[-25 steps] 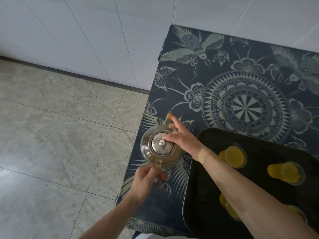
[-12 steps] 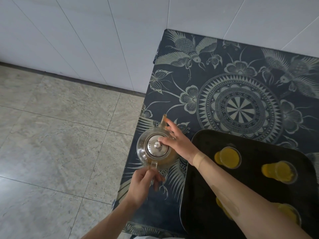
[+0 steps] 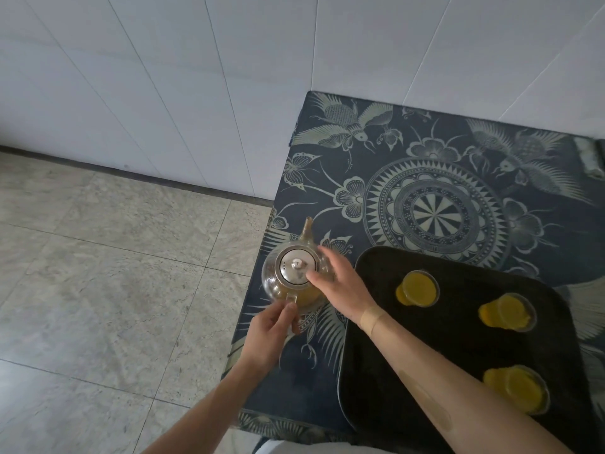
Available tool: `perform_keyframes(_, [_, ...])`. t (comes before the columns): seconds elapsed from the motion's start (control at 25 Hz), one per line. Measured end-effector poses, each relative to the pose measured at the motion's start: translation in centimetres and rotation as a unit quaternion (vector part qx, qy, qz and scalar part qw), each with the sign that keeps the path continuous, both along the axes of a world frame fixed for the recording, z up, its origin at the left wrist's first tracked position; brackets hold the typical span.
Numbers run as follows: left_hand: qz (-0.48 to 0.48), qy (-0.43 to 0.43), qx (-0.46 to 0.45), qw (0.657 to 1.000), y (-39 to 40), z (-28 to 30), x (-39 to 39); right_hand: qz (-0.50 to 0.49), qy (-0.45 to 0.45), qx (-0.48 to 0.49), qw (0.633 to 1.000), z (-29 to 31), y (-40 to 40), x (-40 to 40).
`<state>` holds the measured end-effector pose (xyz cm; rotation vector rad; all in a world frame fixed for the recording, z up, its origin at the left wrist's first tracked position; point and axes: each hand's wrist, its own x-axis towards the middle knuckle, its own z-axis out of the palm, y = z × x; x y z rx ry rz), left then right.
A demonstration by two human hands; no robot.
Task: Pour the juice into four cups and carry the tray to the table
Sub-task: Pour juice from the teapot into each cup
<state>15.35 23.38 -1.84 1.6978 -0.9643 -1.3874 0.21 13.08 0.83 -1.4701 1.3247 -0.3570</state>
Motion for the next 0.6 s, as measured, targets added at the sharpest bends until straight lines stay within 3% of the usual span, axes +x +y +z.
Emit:
perform_keyframes(0.32, [0.091,-0.142,-0.024,0.985,0.7,0.5,-1.4,0.058,0.037,-0.064,0.996,2.4,4.0,-4.2])
perform_keyframes(0.6, [0.155,-0.246,-0.119,0.949,1.8,4.0,-4.7,0.05,0.064,-0.153,0.985,4.1,5.9,-11.5])
